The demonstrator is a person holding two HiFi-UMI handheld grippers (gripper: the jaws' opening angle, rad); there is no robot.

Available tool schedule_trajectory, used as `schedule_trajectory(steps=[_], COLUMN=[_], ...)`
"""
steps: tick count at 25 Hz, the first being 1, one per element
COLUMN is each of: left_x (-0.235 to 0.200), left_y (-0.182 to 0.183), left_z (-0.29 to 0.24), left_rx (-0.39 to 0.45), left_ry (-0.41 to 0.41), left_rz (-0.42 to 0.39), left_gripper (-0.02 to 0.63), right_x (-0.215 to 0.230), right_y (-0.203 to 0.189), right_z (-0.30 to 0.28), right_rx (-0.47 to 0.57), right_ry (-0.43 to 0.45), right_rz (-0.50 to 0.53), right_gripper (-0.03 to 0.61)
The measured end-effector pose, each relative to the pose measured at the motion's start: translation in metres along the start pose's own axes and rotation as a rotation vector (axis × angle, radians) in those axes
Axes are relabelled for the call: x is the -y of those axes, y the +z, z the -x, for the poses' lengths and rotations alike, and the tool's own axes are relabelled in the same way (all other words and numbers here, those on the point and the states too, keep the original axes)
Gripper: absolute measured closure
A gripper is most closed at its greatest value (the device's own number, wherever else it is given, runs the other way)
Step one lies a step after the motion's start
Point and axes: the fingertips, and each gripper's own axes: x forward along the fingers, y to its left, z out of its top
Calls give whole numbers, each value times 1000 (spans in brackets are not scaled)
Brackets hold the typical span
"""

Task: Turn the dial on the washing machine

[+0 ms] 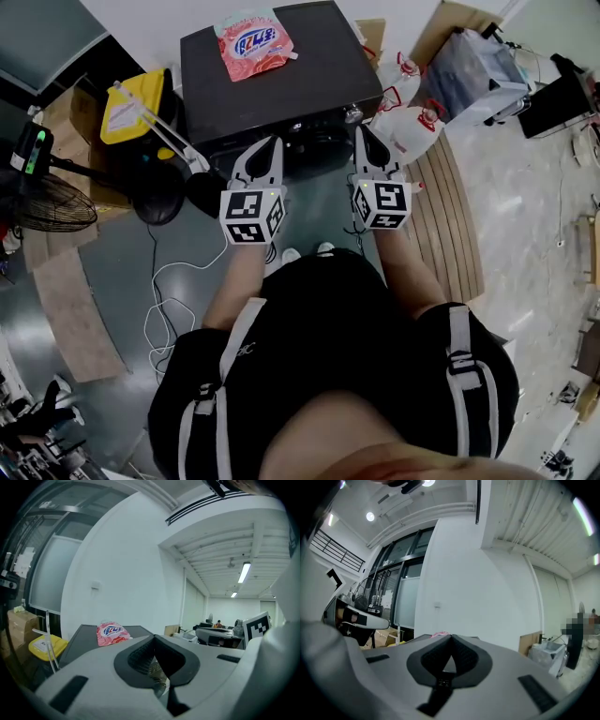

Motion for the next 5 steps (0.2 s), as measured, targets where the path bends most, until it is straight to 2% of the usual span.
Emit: schedule_trajectory(steps=[5], left_x=[1], left_y=[0], left_z=[0], left_rx=[2], left_ry=[-6], left_rz=[-1], left_gripper=[620], right_x=[3], right_y=[-2], right_z=[1], right_rx=[-1], right_ry=[-8], right_rz=[-8], right_gripper=[569])
